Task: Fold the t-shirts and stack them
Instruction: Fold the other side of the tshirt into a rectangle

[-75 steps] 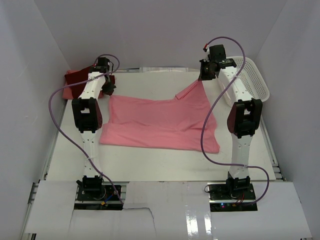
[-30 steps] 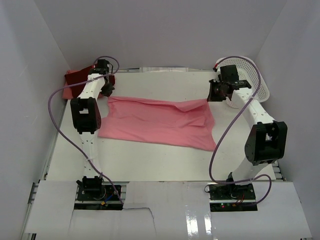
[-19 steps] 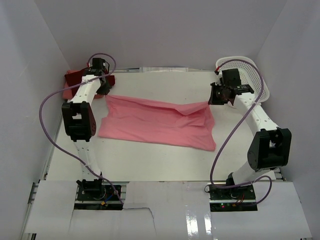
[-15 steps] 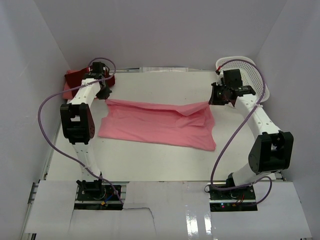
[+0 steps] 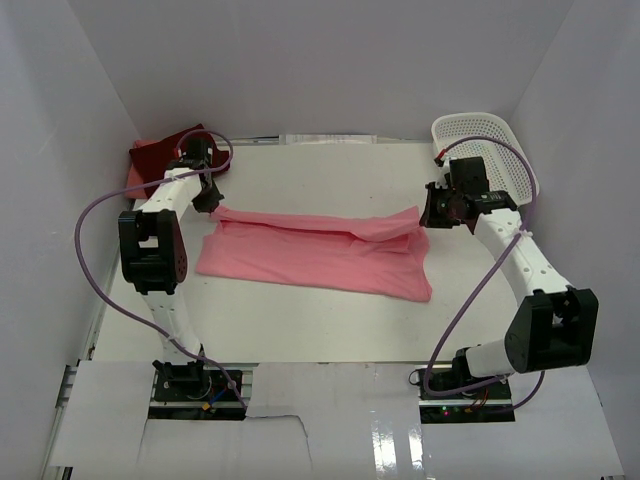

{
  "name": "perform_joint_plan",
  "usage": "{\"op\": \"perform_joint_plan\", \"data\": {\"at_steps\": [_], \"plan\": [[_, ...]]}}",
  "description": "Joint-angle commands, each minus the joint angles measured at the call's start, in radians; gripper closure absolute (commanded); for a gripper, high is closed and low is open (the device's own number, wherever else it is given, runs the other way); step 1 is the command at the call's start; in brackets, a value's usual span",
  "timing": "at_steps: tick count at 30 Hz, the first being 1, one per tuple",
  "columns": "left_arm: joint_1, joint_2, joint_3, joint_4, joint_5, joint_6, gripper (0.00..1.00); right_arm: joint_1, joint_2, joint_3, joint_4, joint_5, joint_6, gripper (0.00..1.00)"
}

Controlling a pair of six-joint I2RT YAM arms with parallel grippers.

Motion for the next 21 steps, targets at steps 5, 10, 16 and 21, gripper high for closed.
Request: {"op": "perform_joint_plan", "data": {"at_steps": [5, 10, 16, 21], "plan": [[0.005, -0.084, 0.032, 0.013, -0.042, 0.007, 1.00, 0.017, -0.077, -0.033, -0.017, 0.013, 0.009, 0.92], [0.005, -0.097, 0.028, 0.001, -0.057, 0.009, 1.00, 0.031, -0.104, -0.057, -0.029, 0.028, 0.019, 0.92], [0.005, -0.122, 0.000, -0.006, -0.075, 0.006, 1.00, 0.046, -0.143, -0.111, -0.050, 0.034, 0.029, 0.92], [0.005, -0.160, -0.026, -0.016, -0.094, 0.004, 1.00, 0.051, -0.185, -0.163, -0.073, 0.068, 0.049, 0.92]]}}
